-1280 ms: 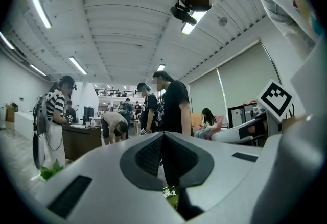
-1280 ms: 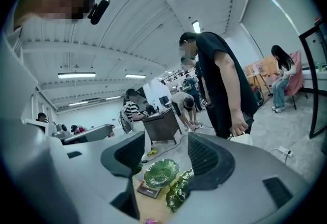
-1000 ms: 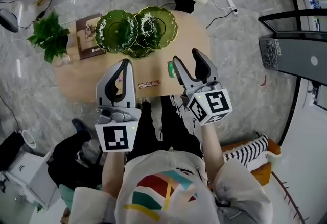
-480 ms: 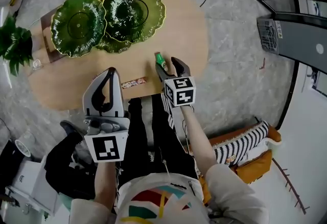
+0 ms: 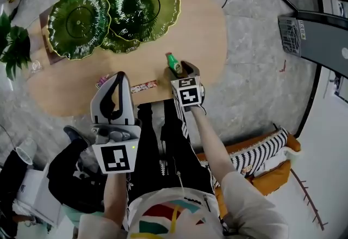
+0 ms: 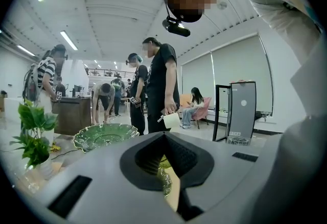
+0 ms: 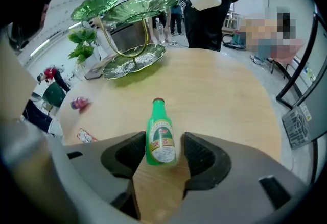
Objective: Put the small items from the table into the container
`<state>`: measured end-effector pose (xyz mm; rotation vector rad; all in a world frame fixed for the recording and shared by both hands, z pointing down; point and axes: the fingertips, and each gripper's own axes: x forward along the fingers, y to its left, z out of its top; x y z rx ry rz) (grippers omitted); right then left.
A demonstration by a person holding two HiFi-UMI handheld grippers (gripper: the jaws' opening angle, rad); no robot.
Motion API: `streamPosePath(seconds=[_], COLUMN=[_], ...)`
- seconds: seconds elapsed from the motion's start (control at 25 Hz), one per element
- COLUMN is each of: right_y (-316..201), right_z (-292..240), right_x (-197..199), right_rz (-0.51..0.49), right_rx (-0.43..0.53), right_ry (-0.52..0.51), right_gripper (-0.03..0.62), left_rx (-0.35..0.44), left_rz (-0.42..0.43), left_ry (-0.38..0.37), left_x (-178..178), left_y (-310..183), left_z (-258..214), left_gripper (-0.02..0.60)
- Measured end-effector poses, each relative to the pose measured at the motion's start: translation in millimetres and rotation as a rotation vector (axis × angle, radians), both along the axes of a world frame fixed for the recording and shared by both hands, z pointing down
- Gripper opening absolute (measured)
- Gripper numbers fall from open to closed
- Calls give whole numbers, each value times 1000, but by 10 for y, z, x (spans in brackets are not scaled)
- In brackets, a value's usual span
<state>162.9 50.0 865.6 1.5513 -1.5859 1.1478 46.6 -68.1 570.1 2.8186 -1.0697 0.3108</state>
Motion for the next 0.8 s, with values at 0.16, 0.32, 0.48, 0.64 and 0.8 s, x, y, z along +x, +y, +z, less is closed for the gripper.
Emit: streamPosePath(seconds=[0.16, 0.32, 0.48, 0.64, 0.8], right_y=[12, -152, -484, -466, -711], right_z=[42, -356, -1173, -1942, -2403], right_x=[28, 48, 63, -52, -222], right_rz=[-38, -65, -76, -69, -133], right_rx=[-64, -55, 46, 80, 162], right_ry=[63, 75, 88, 60, 48], right_gripper=[179, 175, 175, 175, 175], left_rx=[12, 2, 82, 153, 209], left_rz=[-13, -46, -75, -123, -190], left_ry=[13, 43, 64, 98, 113], left_x=[-25, -74, -178, -377, -563], left_y=[-61, -104, -234, -277, -412], left_z=[-95, -403, -1044, -1715, -2046], left_gripper=[8, 8, 8, 8, 8])
